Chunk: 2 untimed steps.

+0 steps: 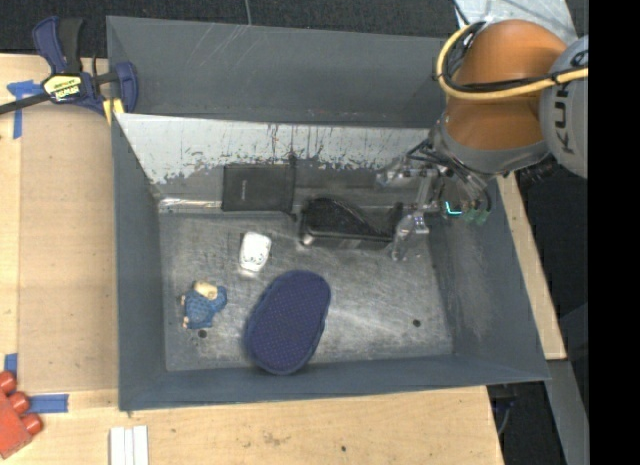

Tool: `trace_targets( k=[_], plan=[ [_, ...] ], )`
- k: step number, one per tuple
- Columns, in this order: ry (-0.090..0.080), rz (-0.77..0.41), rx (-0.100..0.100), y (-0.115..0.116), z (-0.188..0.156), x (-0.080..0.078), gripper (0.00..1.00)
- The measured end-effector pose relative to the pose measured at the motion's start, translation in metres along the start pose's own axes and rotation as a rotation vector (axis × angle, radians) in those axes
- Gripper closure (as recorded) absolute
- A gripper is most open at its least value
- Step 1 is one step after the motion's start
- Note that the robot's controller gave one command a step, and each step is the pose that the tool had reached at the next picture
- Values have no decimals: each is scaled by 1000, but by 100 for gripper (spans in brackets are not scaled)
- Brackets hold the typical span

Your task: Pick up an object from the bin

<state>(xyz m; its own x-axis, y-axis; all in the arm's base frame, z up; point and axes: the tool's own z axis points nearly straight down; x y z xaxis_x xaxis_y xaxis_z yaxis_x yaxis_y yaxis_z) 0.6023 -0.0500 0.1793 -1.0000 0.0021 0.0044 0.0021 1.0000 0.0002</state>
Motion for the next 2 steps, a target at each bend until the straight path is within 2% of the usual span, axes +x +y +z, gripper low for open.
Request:
trace_targets(
  k=[1,2],
  plan=[
    [-30,273,1,5,103,8,0],
    [-35,270,2,4,100,6,100]
  ],
)
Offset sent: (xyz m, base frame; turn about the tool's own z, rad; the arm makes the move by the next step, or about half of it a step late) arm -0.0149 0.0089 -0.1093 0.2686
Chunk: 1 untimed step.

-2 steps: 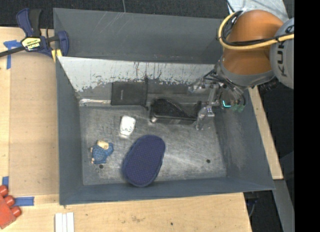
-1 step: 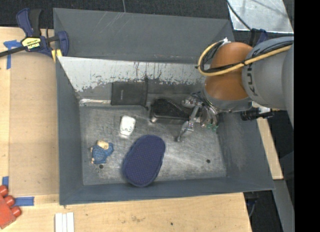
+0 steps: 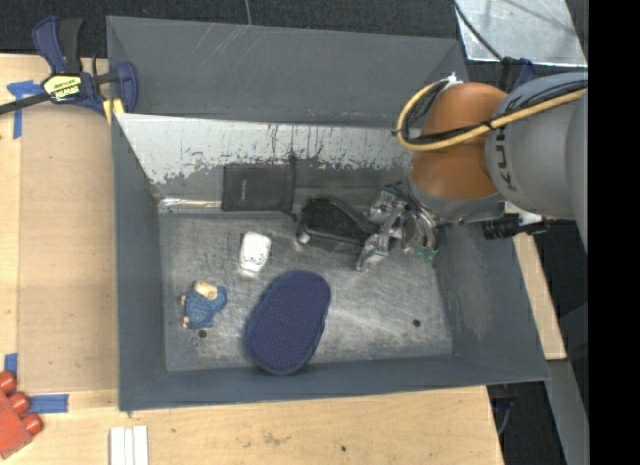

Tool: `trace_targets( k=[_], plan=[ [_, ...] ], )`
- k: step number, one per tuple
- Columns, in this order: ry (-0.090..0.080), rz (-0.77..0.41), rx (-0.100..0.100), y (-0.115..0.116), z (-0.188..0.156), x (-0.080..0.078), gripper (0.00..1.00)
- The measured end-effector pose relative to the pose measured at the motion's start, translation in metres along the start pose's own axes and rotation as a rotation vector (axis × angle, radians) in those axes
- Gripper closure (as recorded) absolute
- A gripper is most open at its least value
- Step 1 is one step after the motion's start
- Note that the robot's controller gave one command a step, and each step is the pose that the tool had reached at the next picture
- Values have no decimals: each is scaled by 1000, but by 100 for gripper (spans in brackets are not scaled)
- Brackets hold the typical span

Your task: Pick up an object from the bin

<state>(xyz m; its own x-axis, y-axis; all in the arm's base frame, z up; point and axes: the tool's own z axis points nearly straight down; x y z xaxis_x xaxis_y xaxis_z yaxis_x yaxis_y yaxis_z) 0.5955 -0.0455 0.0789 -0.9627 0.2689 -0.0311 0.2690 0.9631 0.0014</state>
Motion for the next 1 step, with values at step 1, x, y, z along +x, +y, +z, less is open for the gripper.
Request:
trace_targets(
  k=[1],
  plan=[
    [26,-188,1,-31,-195,-8,100]
  ],
)
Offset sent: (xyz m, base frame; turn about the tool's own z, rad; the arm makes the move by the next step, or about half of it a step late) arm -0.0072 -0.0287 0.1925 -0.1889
